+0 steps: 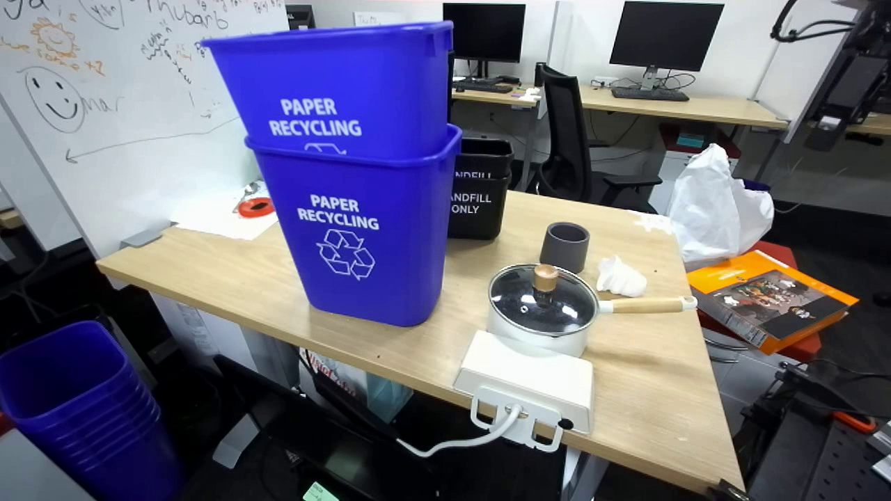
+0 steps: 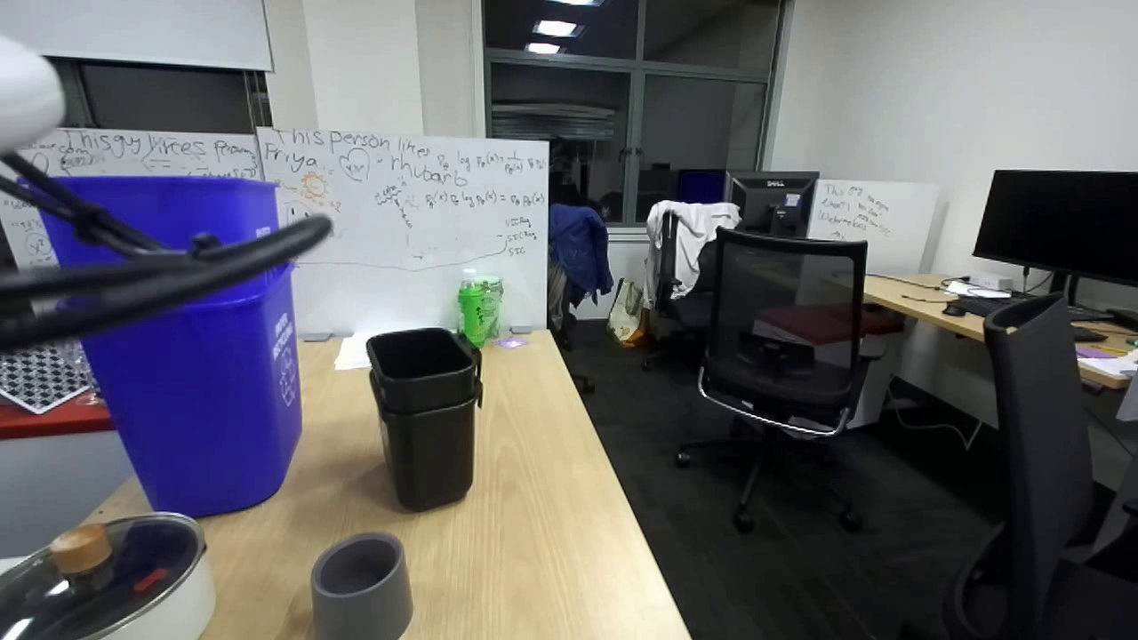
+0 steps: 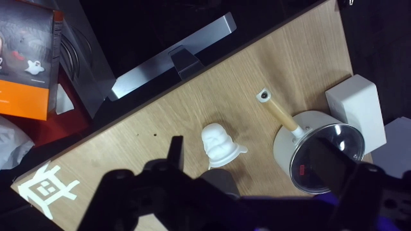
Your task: Put the grey vessel inside the black waste bin
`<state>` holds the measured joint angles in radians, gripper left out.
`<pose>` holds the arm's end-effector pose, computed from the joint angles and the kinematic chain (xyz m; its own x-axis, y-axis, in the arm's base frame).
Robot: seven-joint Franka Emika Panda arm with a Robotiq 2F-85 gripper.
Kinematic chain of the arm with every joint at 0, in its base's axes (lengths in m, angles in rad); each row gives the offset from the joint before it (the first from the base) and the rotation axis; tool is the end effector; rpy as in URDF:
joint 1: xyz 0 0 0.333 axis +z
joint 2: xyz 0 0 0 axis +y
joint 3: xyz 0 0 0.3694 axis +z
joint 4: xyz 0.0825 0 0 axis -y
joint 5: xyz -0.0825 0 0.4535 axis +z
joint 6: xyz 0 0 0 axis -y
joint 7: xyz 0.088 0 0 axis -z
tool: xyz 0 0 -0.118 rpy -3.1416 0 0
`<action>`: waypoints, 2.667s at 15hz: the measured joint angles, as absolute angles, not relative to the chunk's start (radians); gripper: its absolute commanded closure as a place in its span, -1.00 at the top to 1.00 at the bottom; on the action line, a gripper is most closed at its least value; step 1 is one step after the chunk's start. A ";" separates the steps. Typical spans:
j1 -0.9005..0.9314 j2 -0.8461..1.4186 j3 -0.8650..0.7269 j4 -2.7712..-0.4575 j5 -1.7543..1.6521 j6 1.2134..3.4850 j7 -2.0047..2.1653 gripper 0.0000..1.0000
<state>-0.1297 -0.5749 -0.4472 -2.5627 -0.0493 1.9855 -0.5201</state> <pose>0.3427 -0.2264 0.4388 0.9979 0.0288 0.0582 0.0393 -0.9814 -0.1879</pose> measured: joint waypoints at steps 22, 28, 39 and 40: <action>-0.114 -0.494 -0.456 -2.614 -0.014 2.123 -0.575 1.00; -0.069 -0.395 -0.455 -2.682 0.100 2.335 -0.688 1.00; -0.052 -0.356 -0.455 -2.698 0.164 2.400 -0.757 1.00; -0.052 -0.356 -0.455 -2.698 0.164 2.401 -0.757 1.00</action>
